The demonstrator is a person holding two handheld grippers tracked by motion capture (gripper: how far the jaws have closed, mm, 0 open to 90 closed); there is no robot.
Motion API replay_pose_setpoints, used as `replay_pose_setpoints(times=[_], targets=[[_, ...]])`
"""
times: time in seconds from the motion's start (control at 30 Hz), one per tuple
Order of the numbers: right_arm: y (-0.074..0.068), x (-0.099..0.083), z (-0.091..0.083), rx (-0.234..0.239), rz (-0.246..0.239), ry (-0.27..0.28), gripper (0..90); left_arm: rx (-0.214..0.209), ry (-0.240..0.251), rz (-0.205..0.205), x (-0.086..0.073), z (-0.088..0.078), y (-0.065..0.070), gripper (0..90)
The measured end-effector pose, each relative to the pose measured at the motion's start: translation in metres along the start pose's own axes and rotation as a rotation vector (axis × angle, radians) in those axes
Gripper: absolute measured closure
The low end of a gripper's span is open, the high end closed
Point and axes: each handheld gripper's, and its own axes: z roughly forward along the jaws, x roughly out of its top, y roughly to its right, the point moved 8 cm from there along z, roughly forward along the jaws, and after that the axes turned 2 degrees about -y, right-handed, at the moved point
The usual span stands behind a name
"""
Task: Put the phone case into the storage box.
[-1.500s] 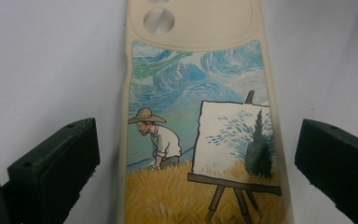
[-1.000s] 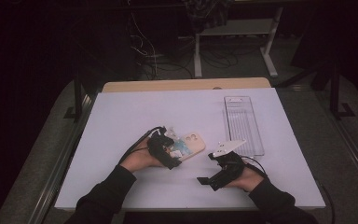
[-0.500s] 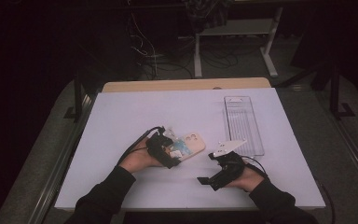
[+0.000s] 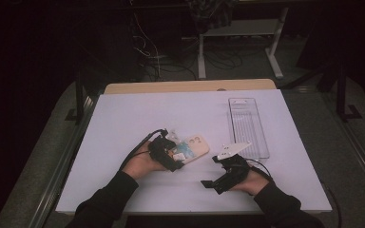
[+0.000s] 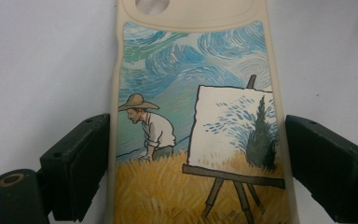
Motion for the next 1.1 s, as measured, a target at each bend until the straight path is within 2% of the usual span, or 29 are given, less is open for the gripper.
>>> replay_pose_setpoints(times=[0.1, 0.2, 0.33, 0.6, 0.77, 0.97, 1.03, 1.1], targets=[[0.0, 0.0, 0.0, 0.0, 0.0, 0.003, 1.2, -0.003, 0.0, 0.004, 0.0, 0.0, 0.0, 10.9], [0.0, 0.0, -0.001, 0.0, 0.002, 0.006, 1.2, -0.008, -0.007, 0.025, 0.001, -0.002, 0.001, 11.0], [0.0, 0.001, -0.001, 0.0, 0.003, 0.007, 1.2, -0.013, 0.006, 0.022, 0.003, -0.006, 0.002, 11.0], [0.0, 0.001, -0.001, 0.0, -0.004, 0.007, 1.3, -0.029, 0.016, 0.05, 0.006, -0.022, 0.002, 11.0], [0.0, 0.001, -0.001, 0.001, -0.001, 0.011, 1.2, -0.043, 0.035, 0.043, 0.006, -0.031, 0.003, 11.0], [0.0, 0.001, -0.002, 0.005, 0.002, 0.011, 1.2, -0.049, 0.028, 0.088, 0.002, -0.044, 0.002, 11.0], [-0.001, 0.001, -0.002, 0.006, 0.003, 0.01, 1.2, -0.049, 0.038, 0.09, 0.001, -0.048, 0.002, 10.9], [-0.001, 0.001, -0.002, 0.006, 0.004, 0.01, 1.2, -0.046, 0.023, 0.125, -0.002, -0.053, -0.001, 10.9]])
